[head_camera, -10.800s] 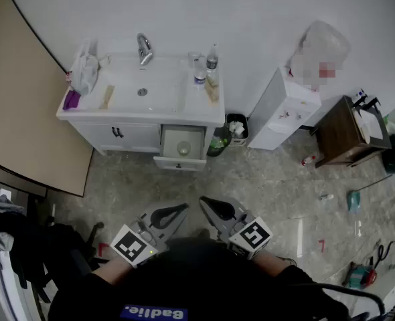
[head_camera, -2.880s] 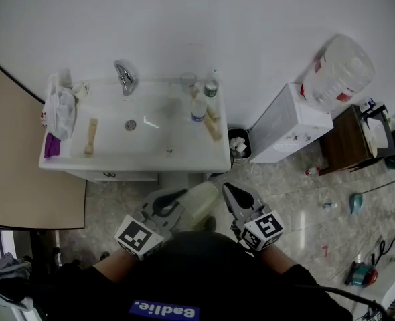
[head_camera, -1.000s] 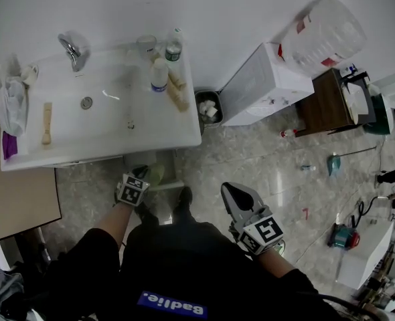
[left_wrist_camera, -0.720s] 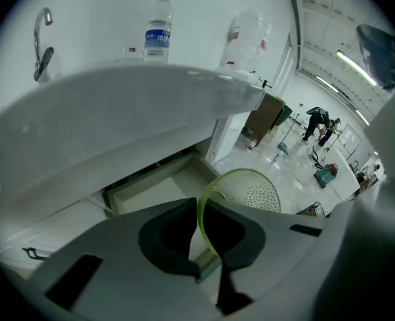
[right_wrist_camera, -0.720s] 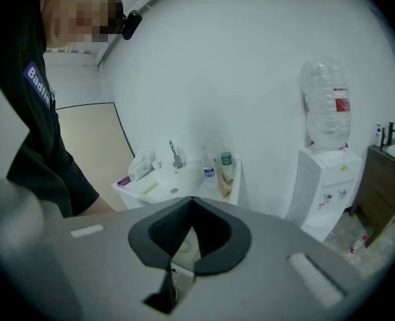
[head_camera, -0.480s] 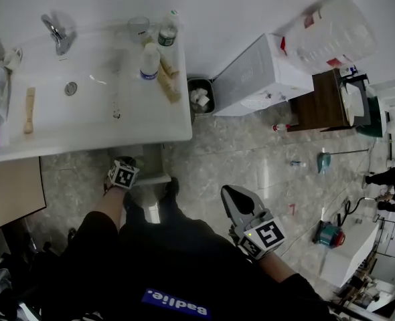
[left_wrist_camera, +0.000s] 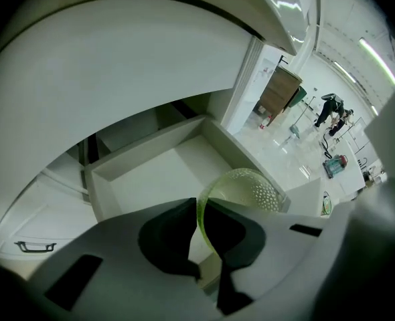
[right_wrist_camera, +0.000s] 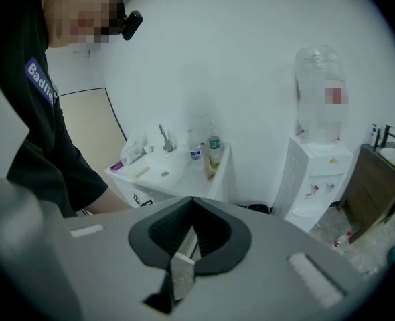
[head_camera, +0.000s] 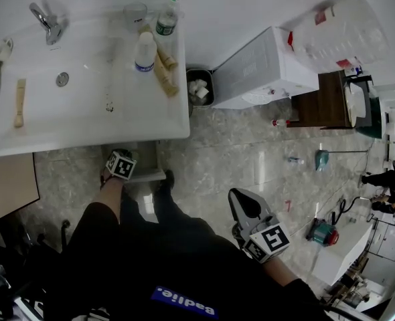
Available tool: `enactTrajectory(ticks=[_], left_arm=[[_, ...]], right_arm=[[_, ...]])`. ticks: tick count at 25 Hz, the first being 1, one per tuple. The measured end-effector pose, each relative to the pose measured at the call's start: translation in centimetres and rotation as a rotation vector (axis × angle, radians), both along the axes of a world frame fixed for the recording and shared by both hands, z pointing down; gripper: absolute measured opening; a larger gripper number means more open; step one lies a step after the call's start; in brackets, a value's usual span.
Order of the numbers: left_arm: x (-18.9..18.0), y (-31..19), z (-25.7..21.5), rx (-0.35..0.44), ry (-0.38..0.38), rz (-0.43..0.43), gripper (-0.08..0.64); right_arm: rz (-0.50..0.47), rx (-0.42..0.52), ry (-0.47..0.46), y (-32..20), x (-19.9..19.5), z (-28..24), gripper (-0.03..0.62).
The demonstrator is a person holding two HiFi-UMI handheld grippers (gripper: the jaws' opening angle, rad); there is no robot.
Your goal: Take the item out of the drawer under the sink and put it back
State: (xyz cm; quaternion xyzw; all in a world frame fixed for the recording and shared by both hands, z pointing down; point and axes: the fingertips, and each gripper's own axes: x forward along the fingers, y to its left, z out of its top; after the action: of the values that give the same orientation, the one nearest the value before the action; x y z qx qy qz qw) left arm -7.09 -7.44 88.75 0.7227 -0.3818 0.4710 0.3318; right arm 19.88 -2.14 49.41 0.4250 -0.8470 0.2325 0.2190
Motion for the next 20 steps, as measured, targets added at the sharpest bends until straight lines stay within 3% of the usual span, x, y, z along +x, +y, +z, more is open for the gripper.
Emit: enactTrajectory(ticks=[9,13,20], left_arm=[[0.4,-0.3,1.3,-0.064,-0.031,0.007,0.023],[0.9,-0.1,1.7,-0.095,-0.006,-0.008,0.023],[0.8,-0.3,-1.2,-0.02,0.022,0.025,0.058]], right_arm=[[0.01,-0.025,-0.006,-0.5,0.8,0.7,0.002],[0.002,-0.015,-0.008,-0.6,1.0,0.9,0.002],[-0.023,0.008,-0.044,-0.8,-1.1,0.1,0.002]])
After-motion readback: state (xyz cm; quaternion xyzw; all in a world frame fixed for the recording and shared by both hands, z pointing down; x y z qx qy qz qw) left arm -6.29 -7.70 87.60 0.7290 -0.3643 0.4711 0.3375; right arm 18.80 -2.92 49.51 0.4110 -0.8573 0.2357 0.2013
